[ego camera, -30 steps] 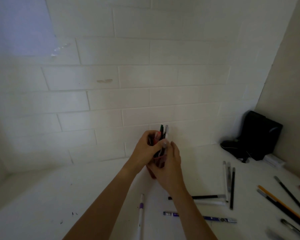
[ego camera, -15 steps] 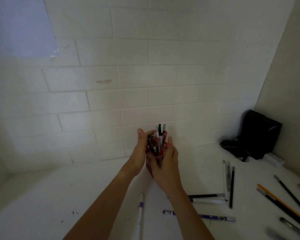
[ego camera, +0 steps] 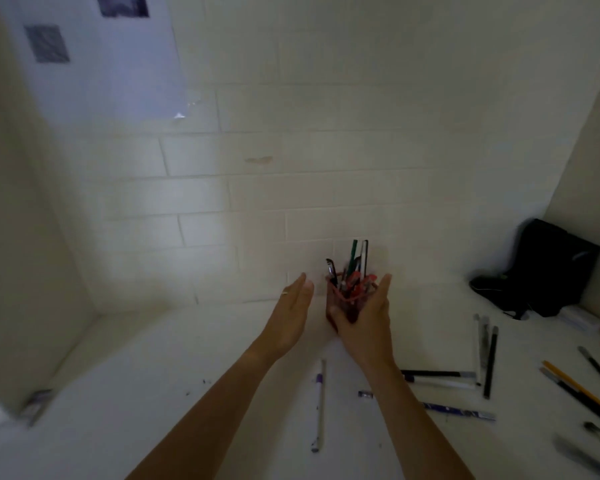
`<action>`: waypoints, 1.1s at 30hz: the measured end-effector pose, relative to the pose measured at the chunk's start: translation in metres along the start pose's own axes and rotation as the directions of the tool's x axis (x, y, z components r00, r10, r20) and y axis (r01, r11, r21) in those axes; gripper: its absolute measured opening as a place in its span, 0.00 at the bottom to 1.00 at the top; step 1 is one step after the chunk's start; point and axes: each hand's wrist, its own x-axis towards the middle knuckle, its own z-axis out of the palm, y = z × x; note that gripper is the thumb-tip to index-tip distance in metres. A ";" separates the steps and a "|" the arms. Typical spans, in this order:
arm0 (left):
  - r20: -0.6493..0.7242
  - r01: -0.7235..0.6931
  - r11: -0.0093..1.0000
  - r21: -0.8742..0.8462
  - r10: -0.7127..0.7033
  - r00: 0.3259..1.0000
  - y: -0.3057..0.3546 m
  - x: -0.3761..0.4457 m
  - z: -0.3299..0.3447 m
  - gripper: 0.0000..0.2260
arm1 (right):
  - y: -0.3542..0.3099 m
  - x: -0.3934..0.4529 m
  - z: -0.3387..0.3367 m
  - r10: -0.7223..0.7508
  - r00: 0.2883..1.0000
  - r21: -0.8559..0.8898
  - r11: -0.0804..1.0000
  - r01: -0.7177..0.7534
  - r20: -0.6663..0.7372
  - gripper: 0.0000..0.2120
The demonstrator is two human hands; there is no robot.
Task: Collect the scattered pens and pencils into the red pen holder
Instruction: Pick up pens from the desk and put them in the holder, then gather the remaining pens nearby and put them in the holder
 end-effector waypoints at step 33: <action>0.148 -0.386 0.783 0.487 0.361 0.921 -0.021 -0.101 0.040 0.11 | 0.045 -0.058 -0.115 -0.083 0.846 -0.539 0.737 0.407 0.526 0.07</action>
